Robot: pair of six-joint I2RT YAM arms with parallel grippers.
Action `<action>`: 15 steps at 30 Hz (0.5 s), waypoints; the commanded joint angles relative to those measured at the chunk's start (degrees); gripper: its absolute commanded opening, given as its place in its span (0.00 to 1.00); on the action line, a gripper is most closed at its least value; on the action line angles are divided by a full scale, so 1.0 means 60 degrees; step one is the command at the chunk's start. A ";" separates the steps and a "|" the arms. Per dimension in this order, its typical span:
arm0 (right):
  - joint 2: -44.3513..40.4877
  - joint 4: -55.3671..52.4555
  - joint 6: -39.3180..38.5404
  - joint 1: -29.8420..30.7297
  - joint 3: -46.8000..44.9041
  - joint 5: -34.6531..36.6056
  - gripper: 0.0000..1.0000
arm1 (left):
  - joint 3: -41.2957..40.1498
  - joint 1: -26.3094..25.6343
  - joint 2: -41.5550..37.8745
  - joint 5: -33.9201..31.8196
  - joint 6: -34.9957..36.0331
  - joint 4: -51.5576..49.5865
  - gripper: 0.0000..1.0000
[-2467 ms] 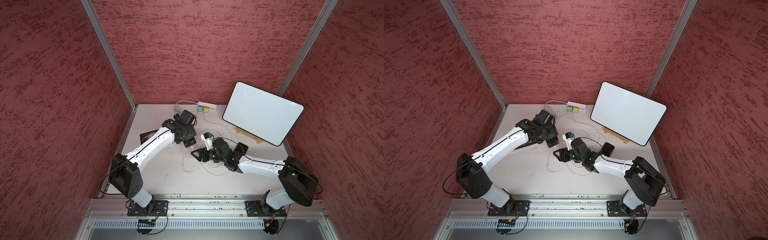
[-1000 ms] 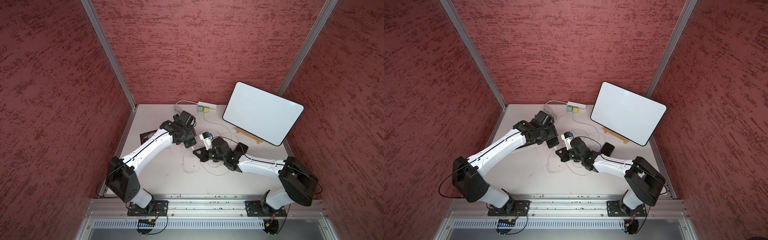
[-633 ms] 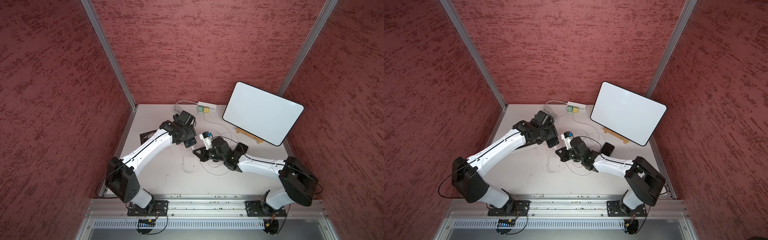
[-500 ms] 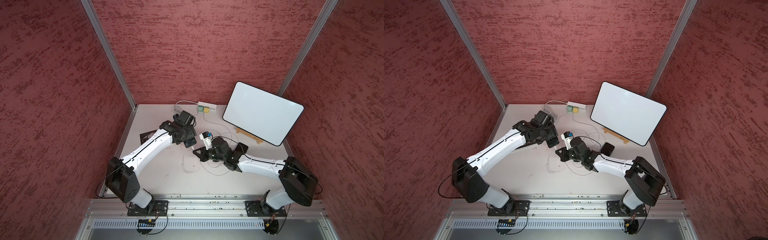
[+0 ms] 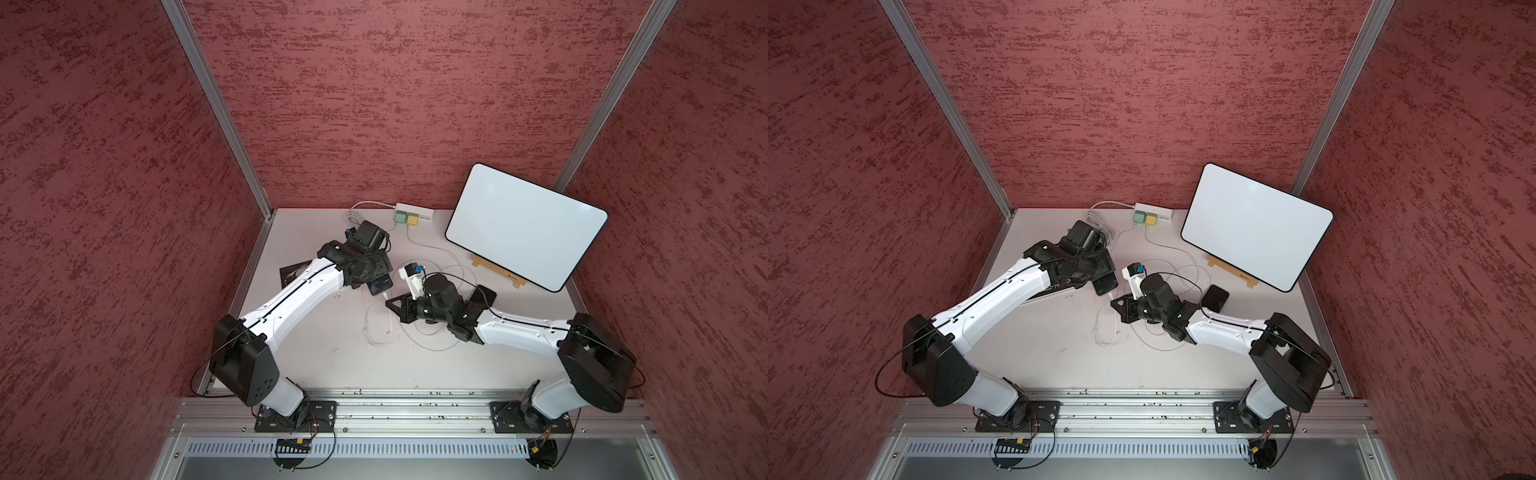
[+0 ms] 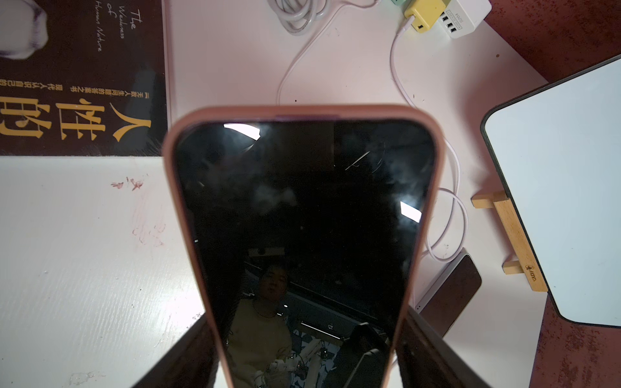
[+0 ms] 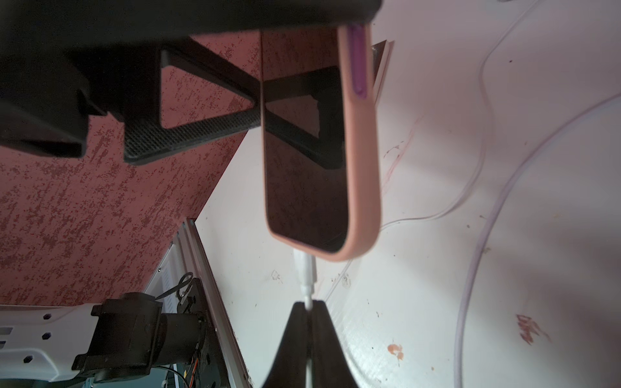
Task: Unplug the charging cable from the phone
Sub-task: Remove the charging cable from the phone.
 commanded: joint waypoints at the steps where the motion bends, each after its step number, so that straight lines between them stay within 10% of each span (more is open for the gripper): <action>1: 0.0068 -0.0035 -0.0087 0.0085 0.0167 0.0123 0.01 | 0.0068 0.0061 -0.0358 -0.0037 0.0090 0.0334 0.53; 15: 0.0109 0.0018 -0.0034 0.0083 0.0097 0.0065 0.01 | 0.0024 0.0145 -0.0382 -0.0004 0.0091 0.0335 0.53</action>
